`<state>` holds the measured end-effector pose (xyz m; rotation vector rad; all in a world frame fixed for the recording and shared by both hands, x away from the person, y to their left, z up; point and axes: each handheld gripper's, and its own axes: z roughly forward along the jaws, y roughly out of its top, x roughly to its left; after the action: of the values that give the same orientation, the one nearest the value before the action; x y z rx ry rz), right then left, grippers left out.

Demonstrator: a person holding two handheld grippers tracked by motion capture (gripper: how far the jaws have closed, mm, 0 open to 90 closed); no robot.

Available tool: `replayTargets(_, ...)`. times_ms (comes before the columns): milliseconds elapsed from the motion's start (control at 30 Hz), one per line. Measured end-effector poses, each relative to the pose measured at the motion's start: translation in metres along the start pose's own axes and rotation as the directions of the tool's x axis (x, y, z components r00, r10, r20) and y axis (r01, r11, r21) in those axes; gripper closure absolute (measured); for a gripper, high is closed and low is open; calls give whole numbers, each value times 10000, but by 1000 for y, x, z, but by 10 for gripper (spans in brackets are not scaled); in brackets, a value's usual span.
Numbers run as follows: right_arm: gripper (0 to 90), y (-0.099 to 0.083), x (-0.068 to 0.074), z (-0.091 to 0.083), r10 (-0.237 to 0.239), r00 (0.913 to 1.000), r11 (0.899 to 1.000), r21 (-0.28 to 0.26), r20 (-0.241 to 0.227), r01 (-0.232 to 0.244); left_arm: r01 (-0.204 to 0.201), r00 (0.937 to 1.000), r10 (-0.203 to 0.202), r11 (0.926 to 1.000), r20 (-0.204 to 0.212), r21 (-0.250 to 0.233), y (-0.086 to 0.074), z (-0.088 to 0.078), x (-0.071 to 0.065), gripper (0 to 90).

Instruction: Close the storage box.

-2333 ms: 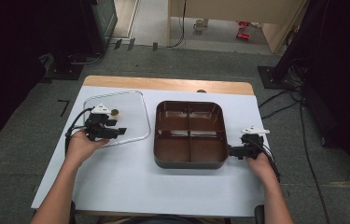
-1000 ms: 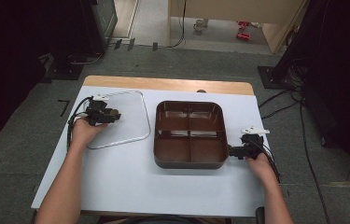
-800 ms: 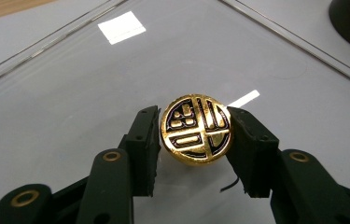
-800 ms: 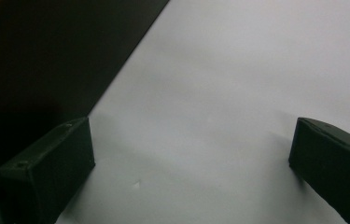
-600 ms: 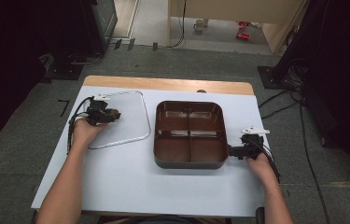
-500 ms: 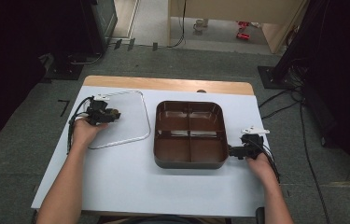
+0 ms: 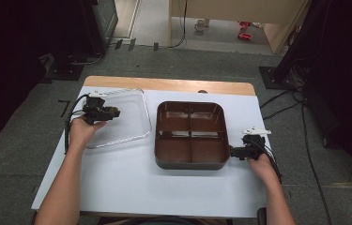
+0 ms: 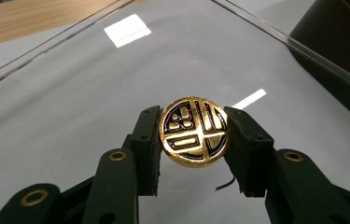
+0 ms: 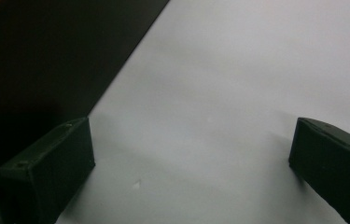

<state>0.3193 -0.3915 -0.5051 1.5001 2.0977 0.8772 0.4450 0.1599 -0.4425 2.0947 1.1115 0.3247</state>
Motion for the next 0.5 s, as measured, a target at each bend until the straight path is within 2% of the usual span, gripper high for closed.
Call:
replayTargets(67,0,0,0,0,0,10000,10000,-1,0,0,52,10000,-52,10000,5,-24,1,-2,-1,595)
replayTargets(100,0,0,0,0,-2,10000,10000,-1,-1,2,162,9999,-162,9998,27,-136,3,-8,-2,596)
replayTargets(300,0,0,0,0,-1,10000,10000,1,-3,1,222,9996,-217,9993,151,-312,8,-20,-7,596)
replayTargets(400,0,0,0,0,3,10000,10000,4,-2,-3,525,9977,-510,9980,452,-344,11,-27,-10,596)
replayTargets(500,0,0,0,0,2,10000,10000,4,-3,-2,559,9967,-529,9973,623,-473,15,-33,-15,596)
